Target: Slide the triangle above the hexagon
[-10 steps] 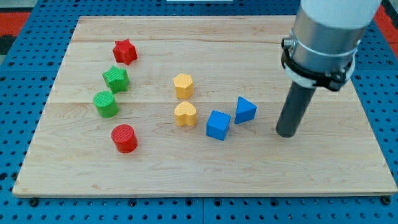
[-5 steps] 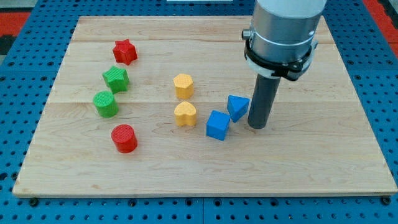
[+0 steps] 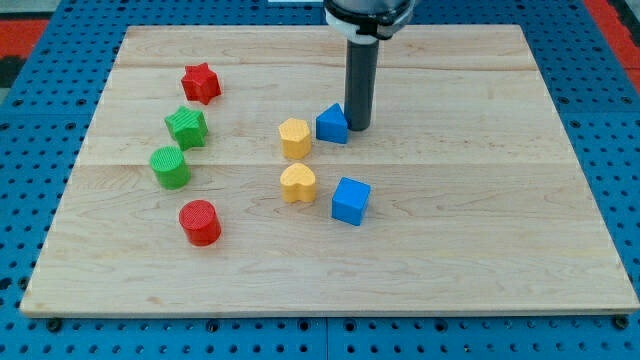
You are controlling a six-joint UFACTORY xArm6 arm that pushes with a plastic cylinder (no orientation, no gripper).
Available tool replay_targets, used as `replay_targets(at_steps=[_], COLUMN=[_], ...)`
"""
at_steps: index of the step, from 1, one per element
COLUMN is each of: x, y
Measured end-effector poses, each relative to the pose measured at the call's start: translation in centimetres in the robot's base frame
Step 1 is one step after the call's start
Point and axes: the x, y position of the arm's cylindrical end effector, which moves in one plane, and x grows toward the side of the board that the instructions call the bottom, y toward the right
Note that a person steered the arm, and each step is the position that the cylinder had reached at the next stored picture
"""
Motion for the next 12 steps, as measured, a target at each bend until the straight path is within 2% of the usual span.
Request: replay_targets(at_steps=[2,5,7,11,12], x=[2.8,0.2,-0.7,-2.5,-0.6], y=[0.5,-2.9,-3.2,-9.2,-5.2])
